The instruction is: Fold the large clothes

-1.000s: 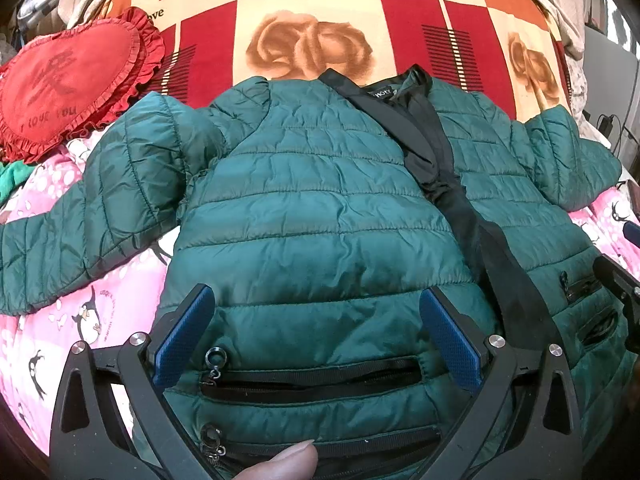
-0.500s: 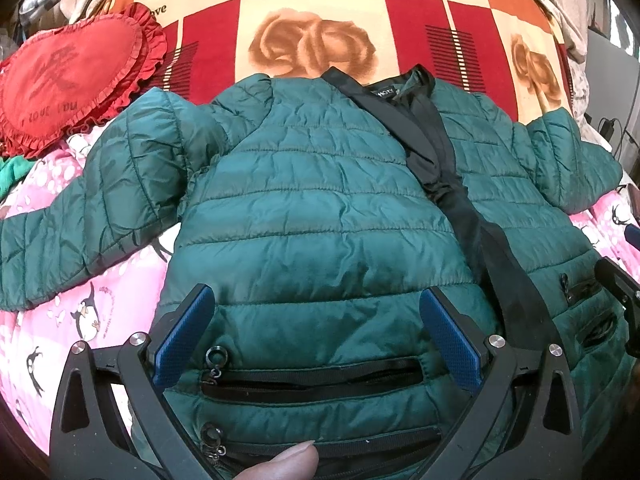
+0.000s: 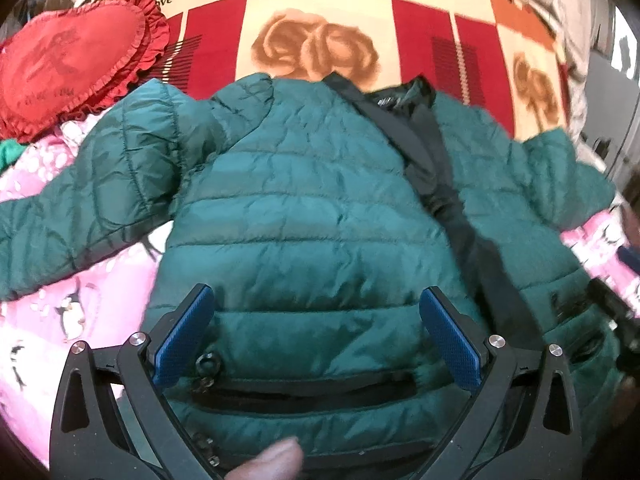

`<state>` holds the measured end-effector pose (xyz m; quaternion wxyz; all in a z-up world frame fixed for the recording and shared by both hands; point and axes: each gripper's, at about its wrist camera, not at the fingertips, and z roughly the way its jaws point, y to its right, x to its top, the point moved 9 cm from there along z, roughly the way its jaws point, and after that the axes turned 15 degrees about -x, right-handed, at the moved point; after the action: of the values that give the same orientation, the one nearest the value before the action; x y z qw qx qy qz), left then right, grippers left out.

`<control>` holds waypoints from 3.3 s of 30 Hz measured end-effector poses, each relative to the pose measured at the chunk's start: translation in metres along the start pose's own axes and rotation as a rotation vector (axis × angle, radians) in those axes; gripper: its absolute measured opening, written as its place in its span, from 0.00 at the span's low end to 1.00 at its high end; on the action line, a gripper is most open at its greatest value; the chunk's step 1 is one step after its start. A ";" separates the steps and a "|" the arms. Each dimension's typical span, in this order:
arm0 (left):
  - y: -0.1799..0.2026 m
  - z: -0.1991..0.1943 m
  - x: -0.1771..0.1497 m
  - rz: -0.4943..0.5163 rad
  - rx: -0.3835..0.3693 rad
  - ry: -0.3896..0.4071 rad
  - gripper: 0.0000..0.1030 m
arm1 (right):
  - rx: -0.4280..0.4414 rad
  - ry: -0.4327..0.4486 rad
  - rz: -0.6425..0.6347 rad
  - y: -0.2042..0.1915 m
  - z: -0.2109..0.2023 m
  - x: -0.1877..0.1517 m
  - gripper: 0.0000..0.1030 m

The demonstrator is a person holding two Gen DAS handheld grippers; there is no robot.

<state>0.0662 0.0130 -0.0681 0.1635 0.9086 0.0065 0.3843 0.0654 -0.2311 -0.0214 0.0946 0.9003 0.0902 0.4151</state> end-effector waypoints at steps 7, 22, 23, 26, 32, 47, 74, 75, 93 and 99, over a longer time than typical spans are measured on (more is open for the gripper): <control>-0.007 -0.002 0.000 0.002 0.027 -0.035 1.00 | 0.001 -0.001 0.003 0.000 0.000 0.000 1.00; -0.010 0.000 -0.004 -0.037 0.009 -0.039 1.00 | 0.000 0.000 0.002 0.000 -0.001 0.000 1.00; -0.010 0.000 -0.004 -0.039 0.007 -0.038 1.00 | 0.000 0.000 0.001 0.000 -0.001 0.000 1.00; -0.010 -0.001 -0.003 -0.034 0.008 -0.034 1.00 | -0.001 -0.001 0.002 0.000 -0.001 0.000 1.00; -0.008 -0.002 0.000 -0.011 0.020 -0.023 1.00 | 0.003 -0.003 0.001 0.000 -0.002 0.000 1.00; -0.007 -0.003 0.000 -0.011 0.017 -0.002 1.00 | 0.005 -0.003 0.003 -0.002 -0.002 0.000 1.00; -0.008 0.004 -0.007 -0.028 0.004 -0.041 1.00 | 0.006 0.000 -0.001 -0.003 -0.003 -0.001 1.00; -0.008 0.004 -0.007 -0.028 0.003 -0.041 1.00 | 0.005 -0.001 -0.001 -0.003 -0.003 -0.001 1.00; -0.010 0.006 -0.010 -0.030 0.000 -0.042 1.00 | 0.001 0.003 -0.007 -0.003 -0.003 -0.001 1.00; -0.010 0.006 -0.010 -0.031 -0.001 -0.042 1.00 | -0.001 0.006 -0.010 -0.003 -0.003 -0.001 1.00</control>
<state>0.0642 0.0189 -0.0821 0.1697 0.9162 0.0169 0.3626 0.0624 -0.2285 -0.0208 0.0967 0.8986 0.0949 0.4174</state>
